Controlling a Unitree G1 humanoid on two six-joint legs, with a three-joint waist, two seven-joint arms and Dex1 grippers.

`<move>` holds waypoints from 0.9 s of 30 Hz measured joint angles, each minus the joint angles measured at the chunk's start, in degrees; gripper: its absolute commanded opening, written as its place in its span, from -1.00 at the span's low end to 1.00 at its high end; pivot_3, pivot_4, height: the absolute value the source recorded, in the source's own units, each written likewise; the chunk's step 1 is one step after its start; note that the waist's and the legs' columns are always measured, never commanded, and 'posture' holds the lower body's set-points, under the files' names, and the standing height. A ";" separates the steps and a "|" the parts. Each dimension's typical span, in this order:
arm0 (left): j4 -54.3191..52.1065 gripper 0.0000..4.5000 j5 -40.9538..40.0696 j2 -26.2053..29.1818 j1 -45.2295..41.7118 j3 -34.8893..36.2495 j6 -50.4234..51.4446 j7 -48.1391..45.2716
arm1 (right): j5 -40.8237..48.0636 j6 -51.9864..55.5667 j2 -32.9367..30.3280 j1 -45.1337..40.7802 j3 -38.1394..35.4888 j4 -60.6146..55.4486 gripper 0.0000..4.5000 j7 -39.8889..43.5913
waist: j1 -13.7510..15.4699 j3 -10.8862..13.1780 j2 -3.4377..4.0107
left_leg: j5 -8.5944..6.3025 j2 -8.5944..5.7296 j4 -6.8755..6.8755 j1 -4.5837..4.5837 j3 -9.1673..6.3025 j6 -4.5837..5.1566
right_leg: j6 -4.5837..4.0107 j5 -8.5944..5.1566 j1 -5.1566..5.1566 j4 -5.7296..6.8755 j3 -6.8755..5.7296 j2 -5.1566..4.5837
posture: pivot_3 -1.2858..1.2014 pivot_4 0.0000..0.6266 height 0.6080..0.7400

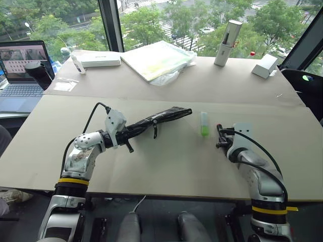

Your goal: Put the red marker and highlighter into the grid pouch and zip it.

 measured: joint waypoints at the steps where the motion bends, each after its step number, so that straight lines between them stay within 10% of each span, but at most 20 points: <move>1: 0.00 -1.00 0.00 0.00 0.00 0.00 0.00 -0.02 | 0.01 -0.05 -0.20 -0.07 0.06 0.15 -0.76 0.04 | 0.03 0.00 0.00 | 0.00 0.00 0.00 0.00 0.00 0.00 | 0.00 0.00 0.01 -0.01 0.00 0.00 | 0.03 -0.52 0.96; 9: 0.00 -1.00 0.00 0.40 0.01 0.00 0.08 -0.22 | -1.79 -10.65 -8.75 -2.44 3.50 3.07 -0.76 7.29 | -0.32 0.07 0.11 | 0.01 -0.02 -0.02 -0.03 0.03 -0.01 | 0.00 0.00 -0.09 0.00 0.04 0.00 | 0.03 -0.52 0.96; 18: -0.05 -1.00 0.00 0.59 0.14 -0.05 1.16 -0.64 | -13.41 -47.50 -28.40 -5.00 15.75 2.90 -0.76 26.45 | -0.38 0.09 0.14 | 0.01 -0.02 -0.04 -0.02 0.05 -0.01 | 0.02 -0.01 -0.06 -0.09 0.04 0.00 | 0.03 -0.52 0.96; 27: -1.10 -1.00 0.00 0.47 0.85 -0.08 1.26 -0.61 | -22.61 -61.15 -27.51 -12.38 21.88 11.21 -0.76 29.18 | -0.26 0.10 0.13 | 0.01 -0.02 -0.03 -0.02 0.04 -0.02 | -0.01 0.01 -0.07 -0.06 0.05 0.00 | 0.03 -0.52 0.96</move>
